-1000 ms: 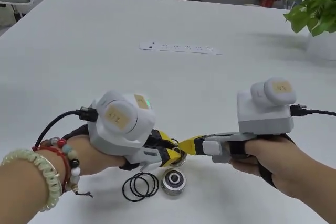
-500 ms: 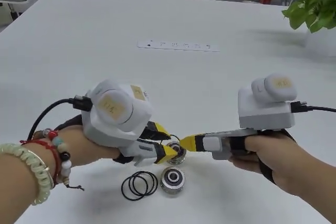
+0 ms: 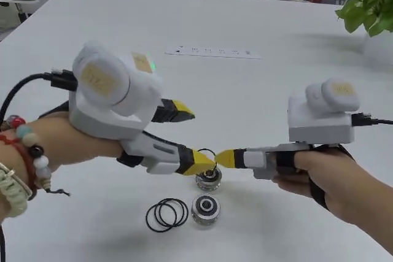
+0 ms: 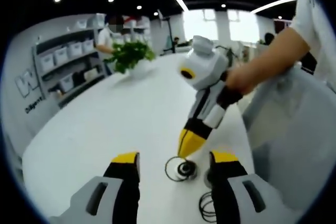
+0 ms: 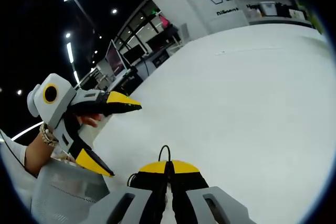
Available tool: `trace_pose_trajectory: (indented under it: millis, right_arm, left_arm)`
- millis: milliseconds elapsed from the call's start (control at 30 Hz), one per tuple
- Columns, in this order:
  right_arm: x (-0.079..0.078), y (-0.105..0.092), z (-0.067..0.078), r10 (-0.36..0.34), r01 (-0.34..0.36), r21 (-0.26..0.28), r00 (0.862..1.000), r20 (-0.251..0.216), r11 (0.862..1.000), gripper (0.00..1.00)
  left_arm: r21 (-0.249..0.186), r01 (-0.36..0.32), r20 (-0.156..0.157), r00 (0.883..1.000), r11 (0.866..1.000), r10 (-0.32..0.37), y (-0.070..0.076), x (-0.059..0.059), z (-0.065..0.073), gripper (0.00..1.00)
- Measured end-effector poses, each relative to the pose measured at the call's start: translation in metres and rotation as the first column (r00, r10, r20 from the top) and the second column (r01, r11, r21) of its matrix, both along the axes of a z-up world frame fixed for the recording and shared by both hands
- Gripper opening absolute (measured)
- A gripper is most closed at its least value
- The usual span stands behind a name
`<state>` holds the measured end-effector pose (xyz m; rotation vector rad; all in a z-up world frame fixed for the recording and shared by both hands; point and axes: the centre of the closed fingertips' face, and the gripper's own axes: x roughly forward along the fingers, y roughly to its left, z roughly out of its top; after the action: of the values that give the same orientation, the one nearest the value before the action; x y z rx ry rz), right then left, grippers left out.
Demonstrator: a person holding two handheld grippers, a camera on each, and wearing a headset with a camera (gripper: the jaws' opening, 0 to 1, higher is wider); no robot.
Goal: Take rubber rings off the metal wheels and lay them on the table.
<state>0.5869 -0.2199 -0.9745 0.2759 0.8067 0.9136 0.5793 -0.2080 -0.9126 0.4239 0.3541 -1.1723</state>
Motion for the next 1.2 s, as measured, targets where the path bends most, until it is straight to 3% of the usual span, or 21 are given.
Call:
trace_pose_trajectory:
  millis: [167,300,500,633,800,933,1000,1200]
  right_arm:
    - [0.0,0.005,0.011,-0.001,0.001,0.044,1.0,0.006,0.999,0.0]
    - [-0.003,0.011,0.017,0.01,-0.01,0.065,1.0,0.008,0.998,0.0]
    - [-0.012,0.021,0.021,0.047,-0.047,0.085,0.999,-0.002,0.995,0.0]
    - [-0.021,0.029,0.019,0.085,-0.083,0.09,0.996,-0.02,0.992,0.0]
    - [-0.032,0.036,0.01,0.14,-0.138,0.064,0.99,-0.034,0.988,0.0]
    - [-0.041,0.041,0.002,0.182,-0.179,0.047,0.982,-0.053,0.983,0.0]
    - [-0.044,0.042,-0.001,0.2,-0.198,0.038,0.978,-0.059,0.98,0.0]
    - [-0.056,0.045,-0.01,0.251,-0.252,0.003,0.965,-0.078,0.968,0.0]
  left_arm:
    - [-0.043,-0.007,0.047,0.999,0.999,0.01,0.013,-0.005,0.034,0.59]
    - [-0.055,-0.033,0.07,0.997,0.998,0.037,0.031,-0.01,0.049,0.61]
    - [-0.022,-0.092,0.096,0.991,0.995,0.094,0.067,-0.023,0.055,0.65]
    - [-0.031,-0.134,0.101,0.986,0.991,0.136,0.086,-0.033,0.057,0.66]
    - [-0.035,-0.21,0.075,0.974,0.977,0.212,0.113,-0.044,0.046,0.66]
    - [-0.044,-0.267,0.017,0.963,0.963,0.268,0.129,-0.055,0.028,0.67]
    - [-0.044,-0.297,-0.003,0.955,0.954,0.297,0.134,-0.059,0.02,0.67]
    - [-0.039,-0.328,-0.054,0.944,0.944,0.325,0.138,-0.072,0.001,0.67]
